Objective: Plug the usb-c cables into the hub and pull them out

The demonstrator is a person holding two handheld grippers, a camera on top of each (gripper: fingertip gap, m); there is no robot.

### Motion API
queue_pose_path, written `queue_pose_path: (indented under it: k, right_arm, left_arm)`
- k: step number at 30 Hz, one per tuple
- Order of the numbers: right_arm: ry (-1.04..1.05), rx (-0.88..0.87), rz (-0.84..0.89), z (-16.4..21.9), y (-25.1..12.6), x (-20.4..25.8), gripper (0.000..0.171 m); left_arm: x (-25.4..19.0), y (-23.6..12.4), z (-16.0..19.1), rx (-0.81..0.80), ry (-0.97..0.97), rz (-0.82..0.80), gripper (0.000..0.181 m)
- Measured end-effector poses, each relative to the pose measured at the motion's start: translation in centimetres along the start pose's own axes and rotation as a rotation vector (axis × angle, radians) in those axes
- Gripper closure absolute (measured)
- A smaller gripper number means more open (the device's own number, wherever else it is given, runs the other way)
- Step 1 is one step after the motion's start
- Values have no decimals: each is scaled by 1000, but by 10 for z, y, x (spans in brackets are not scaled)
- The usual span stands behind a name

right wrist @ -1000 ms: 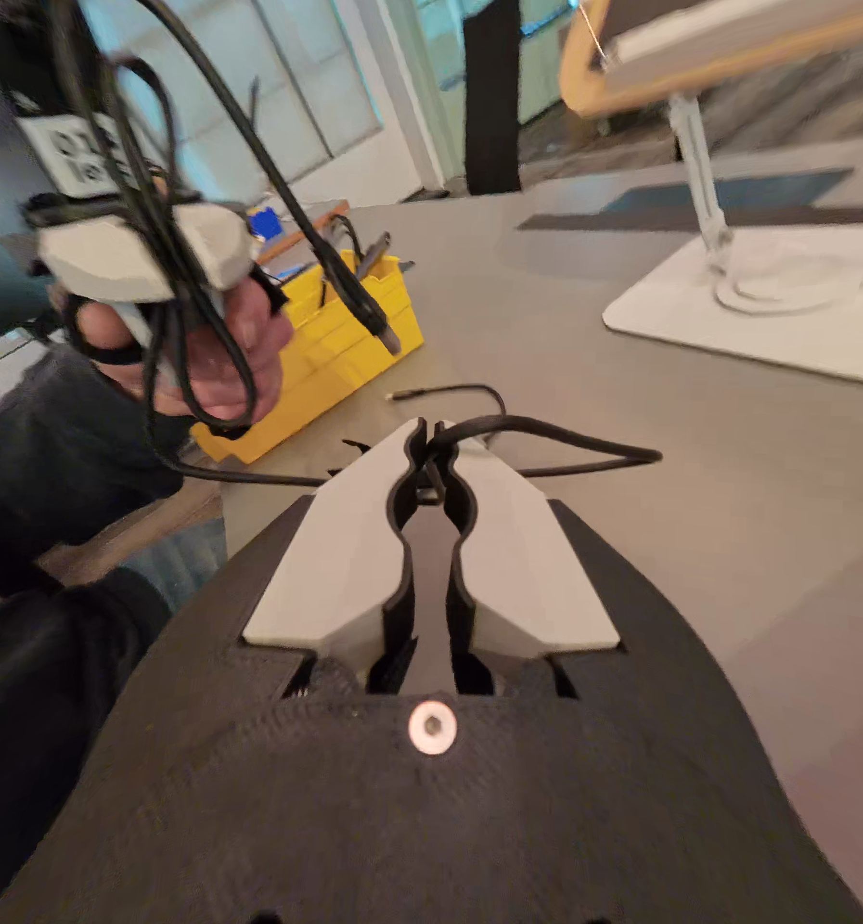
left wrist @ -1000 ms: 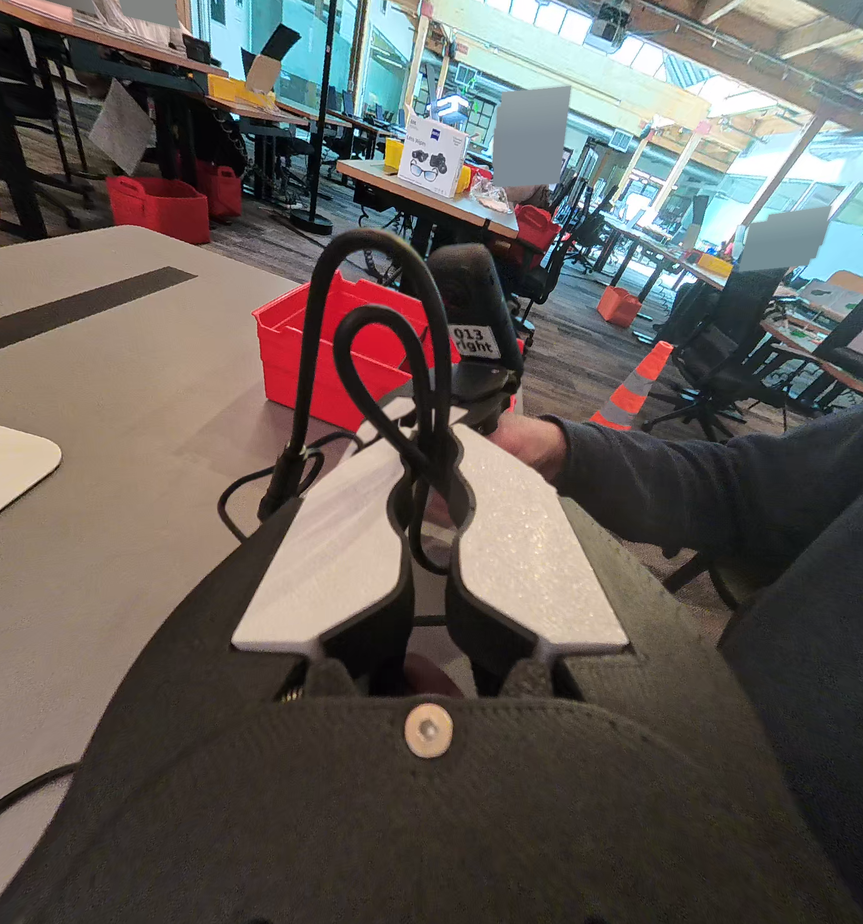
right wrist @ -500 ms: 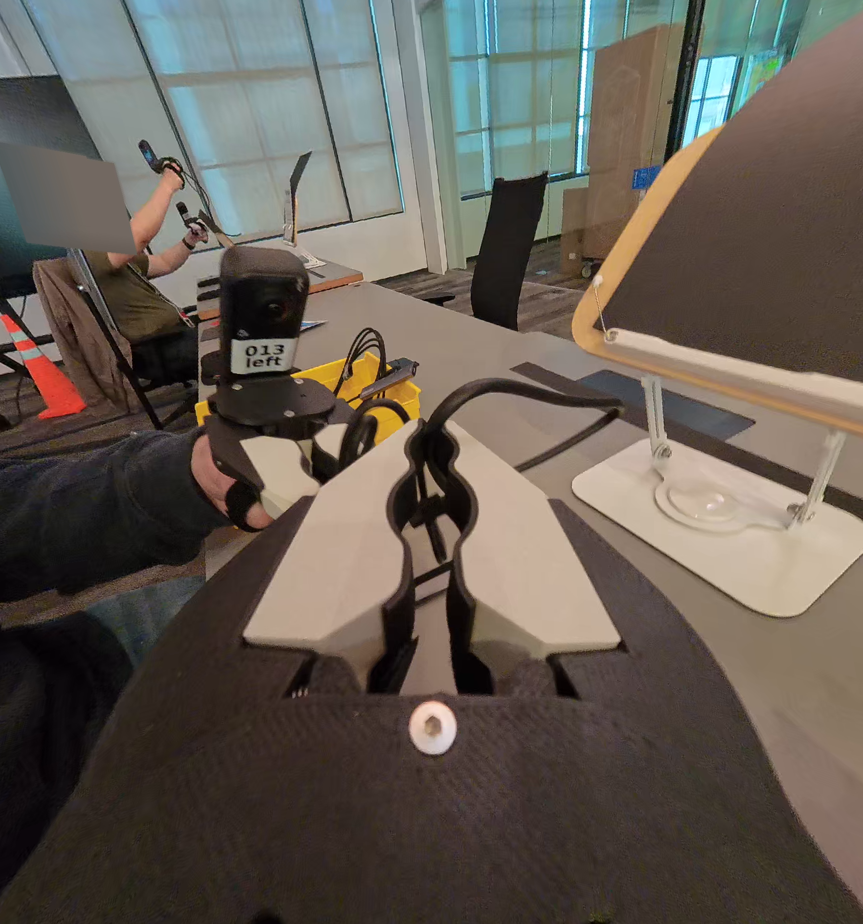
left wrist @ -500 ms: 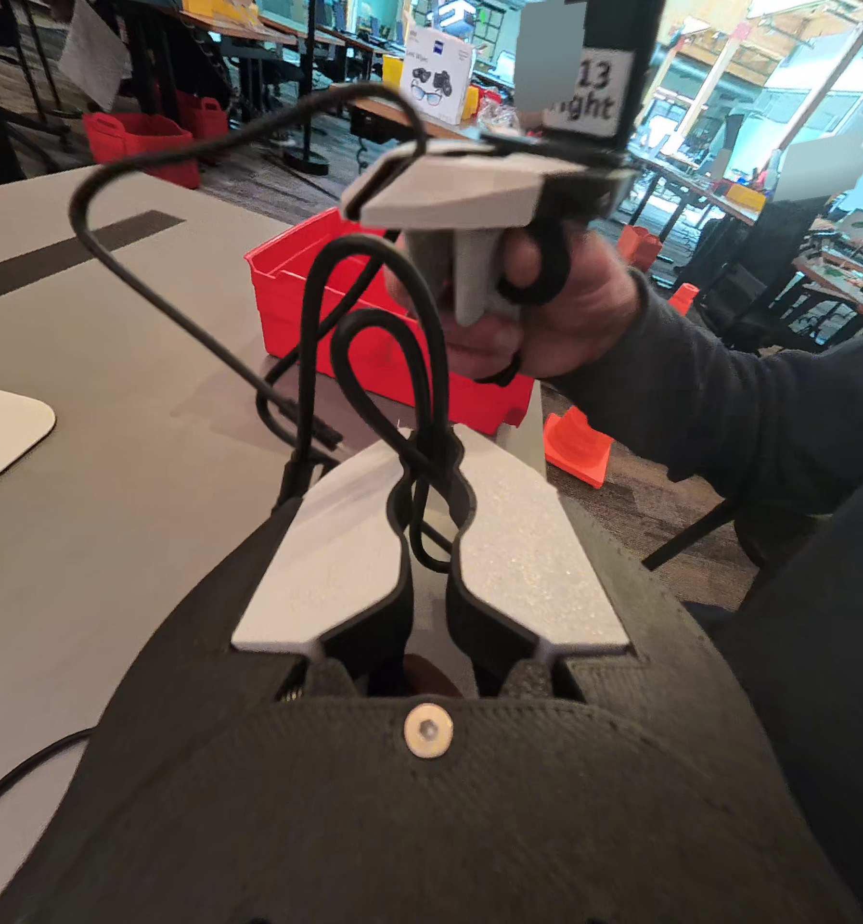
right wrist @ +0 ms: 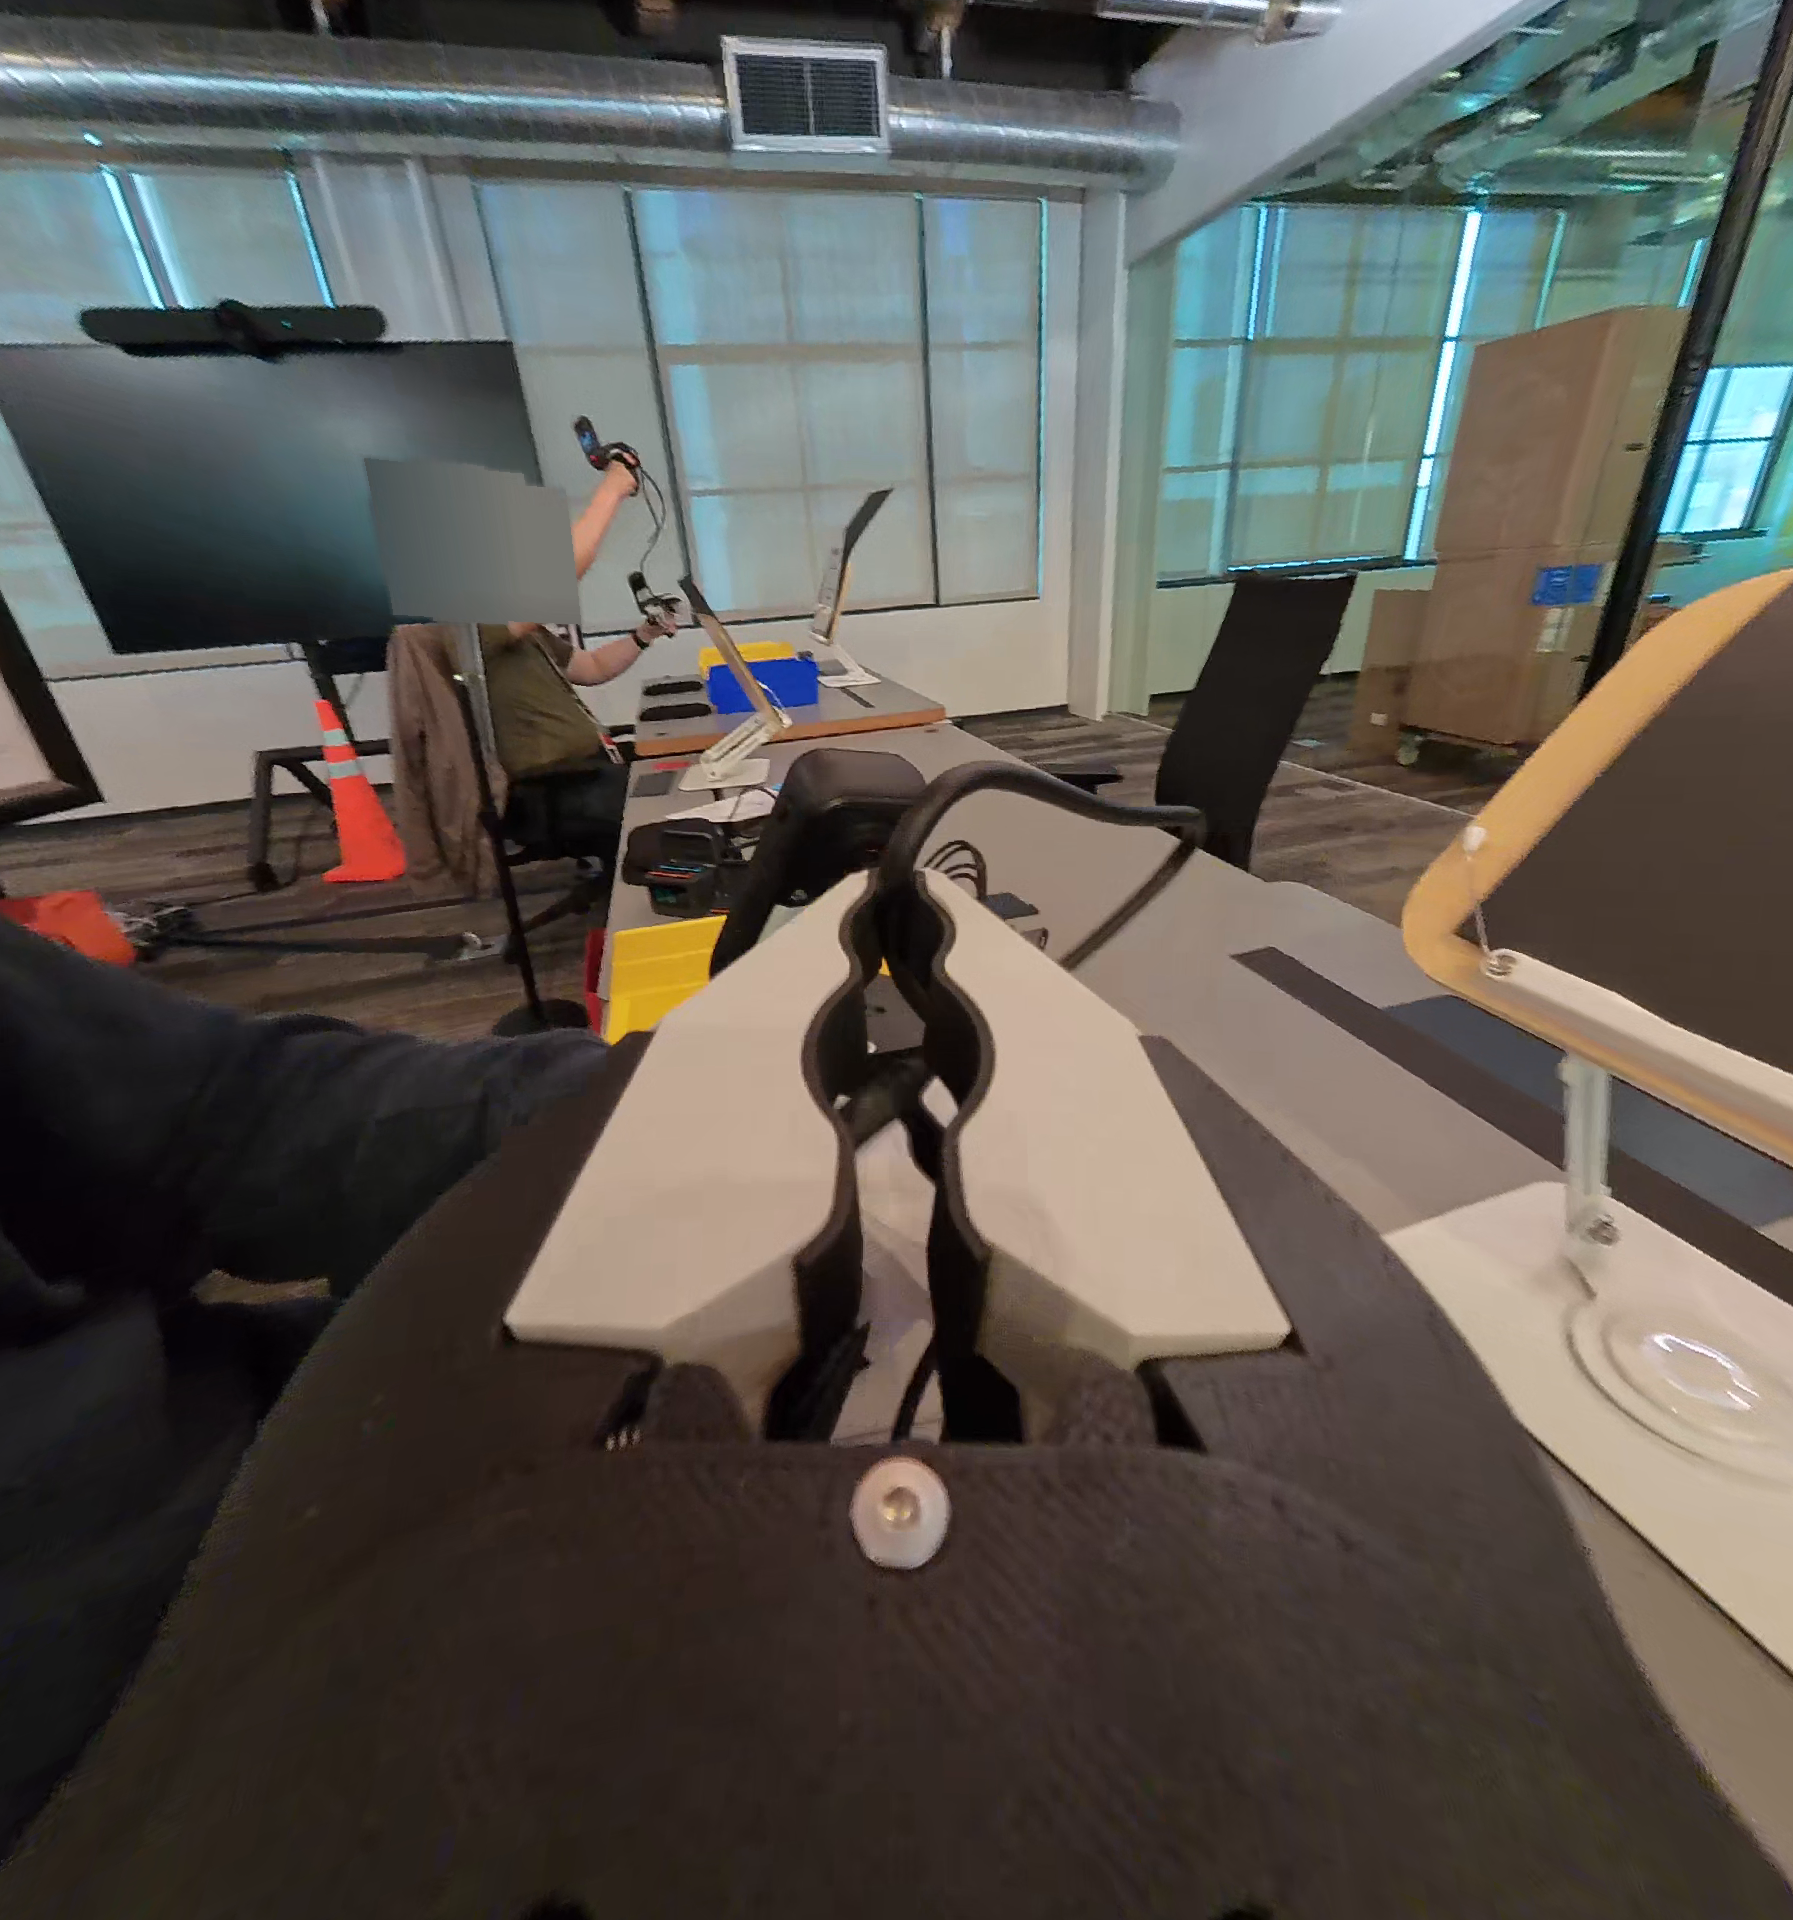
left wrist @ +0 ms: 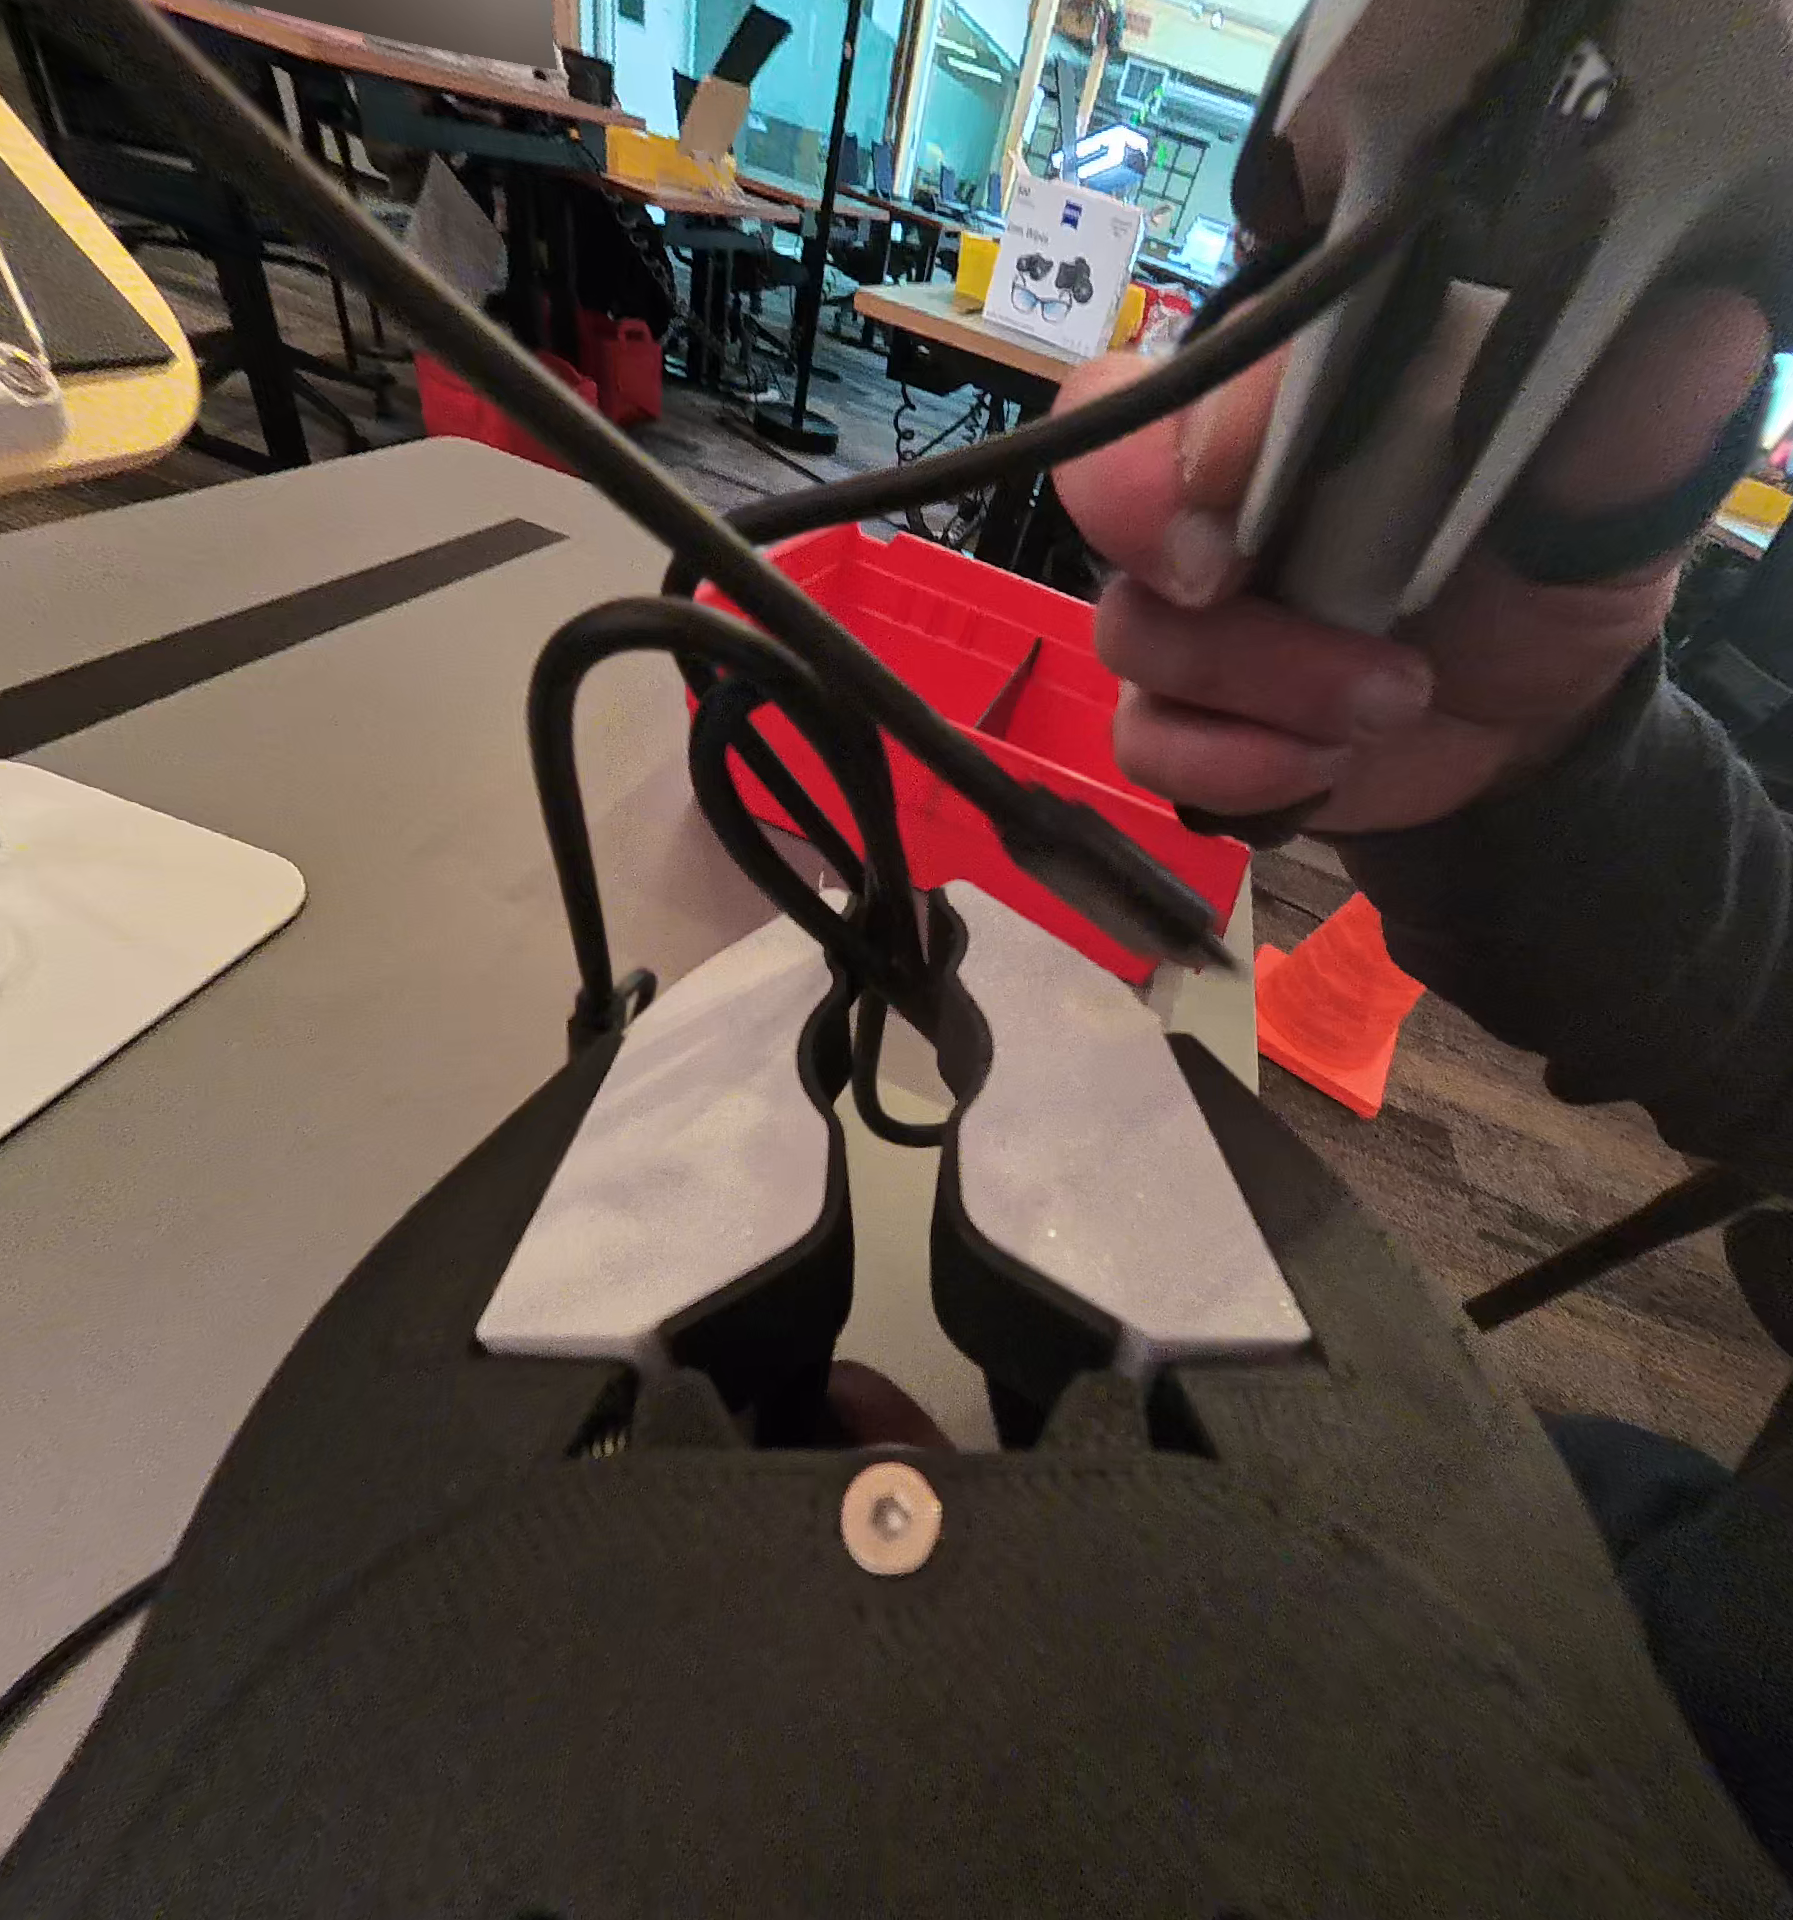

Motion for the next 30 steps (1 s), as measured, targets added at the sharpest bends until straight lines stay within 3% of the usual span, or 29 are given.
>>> queue_pose_path:
  k: [16, 21, 25, 30]
  right_arm:
    - [250, -22, -233, 15, 3, 6, 171]
    - [311, -25, -257, 18, 1, 6, 171]
    - [254, -3, -215, 18, -5, 10, 170]
    - [14, 54, 25, 13, -24, 15, 170]
  left_arm:
    - [-4, 15, -7, -162, 6, -26, 153]
    - [-3, 13, -8, -212, 22, -75, 172]
    - [1, 9, -7, -203, 45, -148, 175]
    - [7, 0, -15, -153, 114, -256, 177]
Point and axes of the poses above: each gripper's, where its closed fingertips meet, y out along the fingers, z out of its underside, x = y × z across the jaws, the point moved 8 cm from there along -y, back along the fingers, and after that the axes turned 15 degrees about y, right-handed, at the moved point
